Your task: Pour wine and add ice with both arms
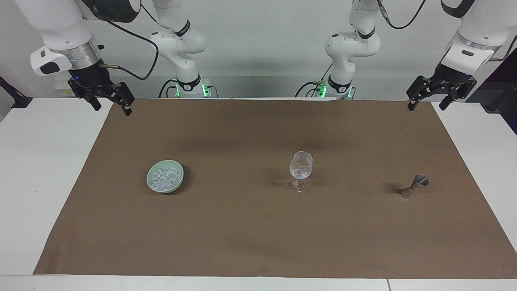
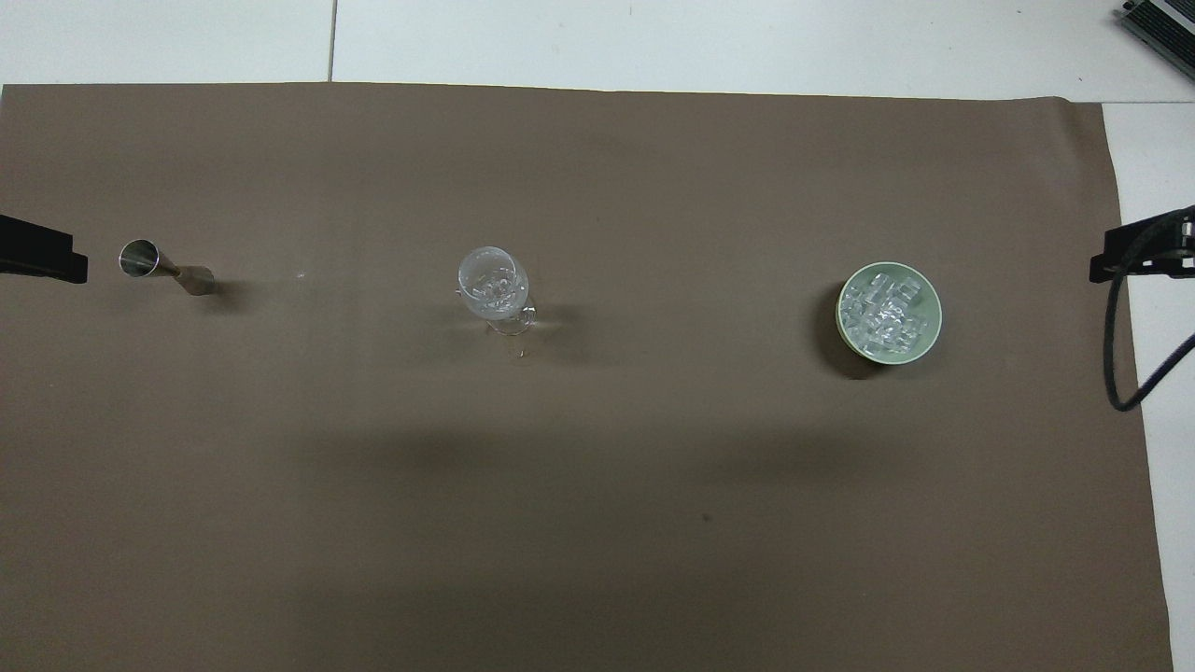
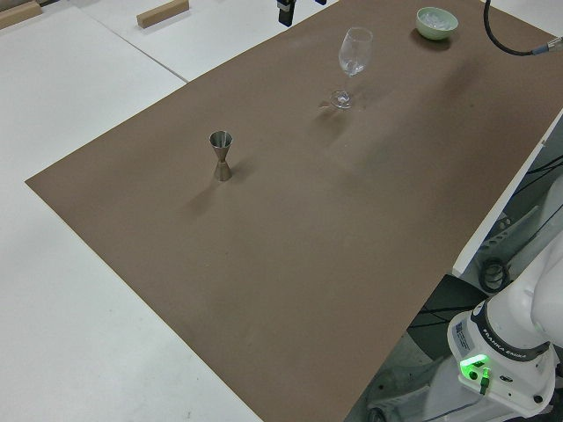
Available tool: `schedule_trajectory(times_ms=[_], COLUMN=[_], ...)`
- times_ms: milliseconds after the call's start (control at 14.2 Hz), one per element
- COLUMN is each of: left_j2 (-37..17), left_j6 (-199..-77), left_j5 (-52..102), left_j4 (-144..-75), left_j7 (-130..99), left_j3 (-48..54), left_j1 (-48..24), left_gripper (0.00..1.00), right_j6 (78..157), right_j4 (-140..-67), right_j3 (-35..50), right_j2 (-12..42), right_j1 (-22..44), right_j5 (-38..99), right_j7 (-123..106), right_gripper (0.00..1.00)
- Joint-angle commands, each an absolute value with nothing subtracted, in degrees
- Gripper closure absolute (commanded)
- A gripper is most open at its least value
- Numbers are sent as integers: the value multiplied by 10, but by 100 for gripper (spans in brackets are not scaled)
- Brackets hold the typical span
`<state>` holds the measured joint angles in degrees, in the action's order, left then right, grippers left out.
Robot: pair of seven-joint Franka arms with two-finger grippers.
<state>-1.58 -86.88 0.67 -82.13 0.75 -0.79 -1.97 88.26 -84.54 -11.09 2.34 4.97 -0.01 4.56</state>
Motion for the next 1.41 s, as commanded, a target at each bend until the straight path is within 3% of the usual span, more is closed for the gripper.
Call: schedule_trajectory(times_ms=[0,211,423,1339], left_j2=[-14,-15,-15,-15], left_j6=[-868,-868,-868,-868], left_j5=[1,0,-1,-2], left_j4=[-823,-823,-823,-823], left_j7=[3,3,2,1], left_j3=[-11,-11,-11,-11], left_j1=[-25,-25,-26,-31], left_gripper=[0,0,0,0], right_j6=[944,949,923,904], right_j4=[-945,-950,-911,-915], right_j3=[-115,-115,-113,-114], right_j2=[-33,-35,-28,-40], right_j1=[46,46,47,55], right_j5=[15,14,16,13], right_j7=[18,13,25,37], right_gripper=[0,0,0,0])
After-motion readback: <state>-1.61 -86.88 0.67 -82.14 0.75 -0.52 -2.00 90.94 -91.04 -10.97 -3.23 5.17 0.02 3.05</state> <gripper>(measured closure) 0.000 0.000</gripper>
